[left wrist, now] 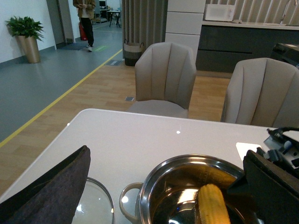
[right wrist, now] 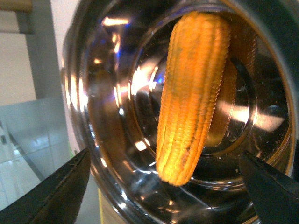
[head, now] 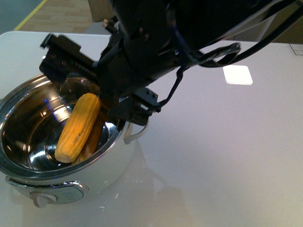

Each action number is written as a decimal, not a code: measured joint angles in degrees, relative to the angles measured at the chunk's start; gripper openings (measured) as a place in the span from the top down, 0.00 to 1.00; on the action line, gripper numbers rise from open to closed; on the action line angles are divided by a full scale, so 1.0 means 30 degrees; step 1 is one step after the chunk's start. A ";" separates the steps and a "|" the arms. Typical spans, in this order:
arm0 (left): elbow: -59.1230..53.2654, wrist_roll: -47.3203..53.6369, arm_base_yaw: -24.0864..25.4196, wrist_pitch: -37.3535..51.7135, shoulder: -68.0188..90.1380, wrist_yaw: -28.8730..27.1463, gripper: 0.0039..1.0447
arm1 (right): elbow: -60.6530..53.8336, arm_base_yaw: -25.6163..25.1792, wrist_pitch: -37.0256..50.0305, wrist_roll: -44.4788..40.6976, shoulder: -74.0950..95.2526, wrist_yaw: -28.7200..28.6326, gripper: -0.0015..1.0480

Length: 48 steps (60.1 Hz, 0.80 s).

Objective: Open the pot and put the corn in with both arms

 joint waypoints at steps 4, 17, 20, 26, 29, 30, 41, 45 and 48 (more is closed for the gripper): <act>0.0000 0.0000 0.0000 0.0000 0.0000 0.0000 0.06 | -0.0437 -0.0372 0.0474 0.0313 -0.0707 -0.0073 0.08; 0.0000 -0.0007 0.0000 0.0000 0.0000 0.0000 0.06 | -0.3701 -0.2463 0.2659 0.1341 -0.4255 -0.0189 0.08; 0.0000 -0.0007 0.0000 0.0000 0.0000 -0.0007 0.06 | -0.4677 -0.3198 0.2586 0.1355 -0.5391 0.0153 0.08; 0.0000 0.0000 0.0000 0.0000 0.0000 0.0000 0.06 | -0.6528 -0.5027 0.1654 0.0488 -0.7898 0.1727 0.08; 0.0000 -0.0007 0.0000 0.0000 0.0000 0.0000 0.06 | -0.7249 -0.5858 0.1260 -0.0291 -0.8961 0.2390 0.08; 0.0000 0.0000 0.0000 0.0000 0.0000 0.0000 0.06 | -0.7519 -0.6288 0.1144 -0.0576 -0.9479 0.2565 0.08; 0.0000 0.0000 0.0000 0.0000 0.0000 0.0007 0.06 | -1.0433 -0.9610 -0.0197 -0.4583 -1.3318 0.3351 0.08; 0.0000 0.0000 0.0000 0.0007 0.0000 0.0000 0.06 | -1.1606 -1.0921 -0.0663 -0.6135 -1.4520 0.3308 0.08; 0.0000 0.0000 0.0000 0.0000 0.0000 -0.0007 0.06 | -1.2575 -1.2065 -0.1137 -0.7351 -1.5540 0.3045 0.08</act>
